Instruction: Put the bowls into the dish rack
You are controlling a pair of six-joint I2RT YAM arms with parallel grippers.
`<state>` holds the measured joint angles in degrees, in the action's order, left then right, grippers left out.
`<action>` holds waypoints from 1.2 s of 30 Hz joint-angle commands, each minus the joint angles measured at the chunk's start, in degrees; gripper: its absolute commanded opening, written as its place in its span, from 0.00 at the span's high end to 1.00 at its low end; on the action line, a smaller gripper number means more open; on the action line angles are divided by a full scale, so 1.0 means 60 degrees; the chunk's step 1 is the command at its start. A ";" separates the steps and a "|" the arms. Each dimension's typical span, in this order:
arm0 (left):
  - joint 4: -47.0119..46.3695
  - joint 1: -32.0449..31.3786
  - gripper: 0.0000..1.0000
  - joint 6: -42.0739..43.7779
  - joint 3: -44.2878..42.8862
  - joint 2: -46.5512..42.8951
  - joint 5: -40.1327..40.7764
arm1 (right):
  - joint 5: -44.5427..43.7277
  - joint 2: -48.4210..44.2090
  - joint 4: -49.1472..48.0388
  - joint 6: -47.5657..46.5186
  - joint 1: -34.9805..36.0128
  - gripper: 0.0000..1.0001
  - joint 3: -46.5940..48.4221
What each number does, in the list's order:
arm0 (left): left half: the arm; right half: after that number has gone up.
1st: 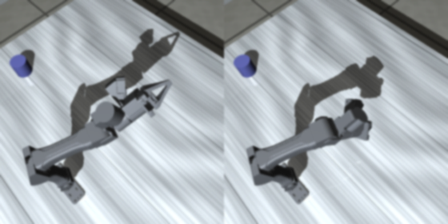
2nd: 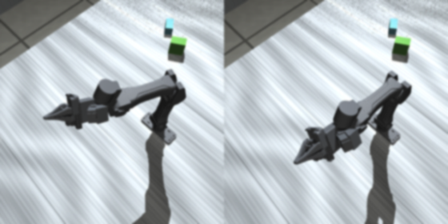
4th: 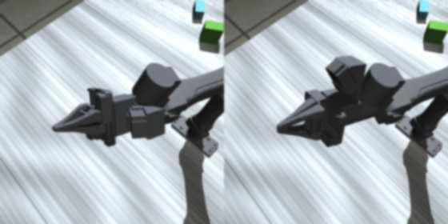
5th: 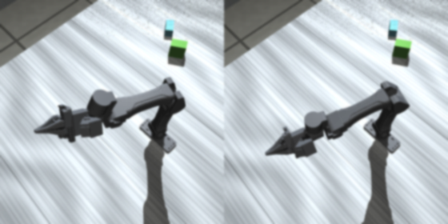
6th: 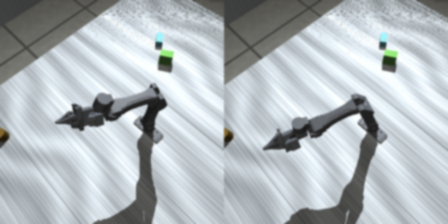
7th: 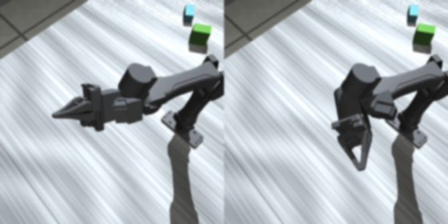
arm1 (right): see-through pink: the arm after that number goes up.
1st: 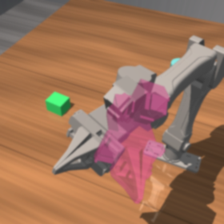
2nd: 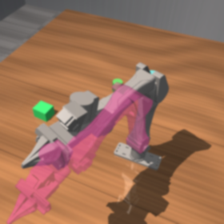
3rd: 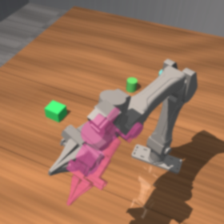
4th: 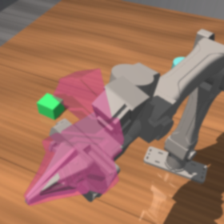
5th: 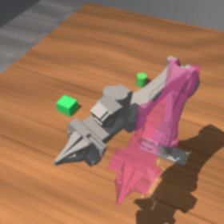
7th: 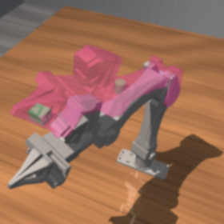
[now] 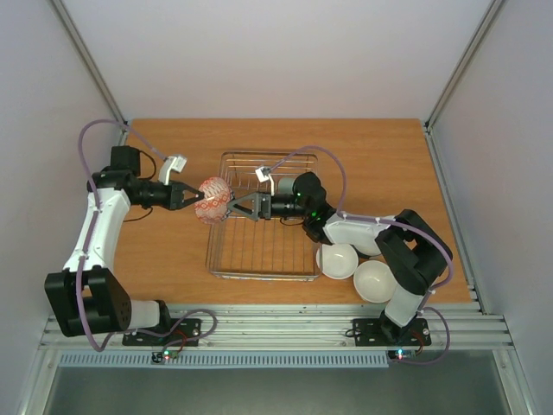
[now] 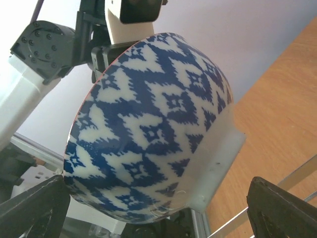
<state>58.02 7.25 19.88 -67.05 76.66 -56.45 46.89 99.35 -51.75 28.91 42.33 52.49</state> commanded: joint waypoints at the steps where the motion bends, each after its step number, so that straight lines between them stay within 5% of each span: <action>1: -0.0207 -0.0036 1.00 -0.0003 -0.0014 -0.0325 -0.0594 | -0.0087 -0.0029 0.0673 -0.0704 0.0081 0.04 0.0392; 17: -0.0543 -0.0043 1.00 -0.0177 0.0213 -0.0170 -0.0007 | 0.0343 0.0361 -0.0459 0.0223 0.0158 0.09 0.0756; 26: -0.0591 -0.0050 0.99 -0.0339 0.0247 -0.0164 0.0183 | 0.0585 0.0631 -0.0904 0.0653 0.0239 0.27 0.0994; 28: -0.0579 -0.0054 1.00 -0.0319 0.0258 -0.0184 0.0172 | 0.0607 0.0676 -0.0960 0.0715 0.0240 0.35 0.1043; 32: -0.0558 -0.0051 1.00 -0.0274 0.0303 -0.0263 0.0136 | 0.0626 0.0696 -0.0819 0.0690 0.0251 0.73 0.1119; 36: -0.0538 -0.0058 0.98 -0.0223 0.0305 -0.0297 0.0117 | 0.0715 0.0779 -0.0579 0.0667 0.0255 0.97 0.1268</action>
<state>55.40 7.70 19.49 -65.87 76.31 -52.47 48.66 103.57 -52.10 33.52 42.44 56.27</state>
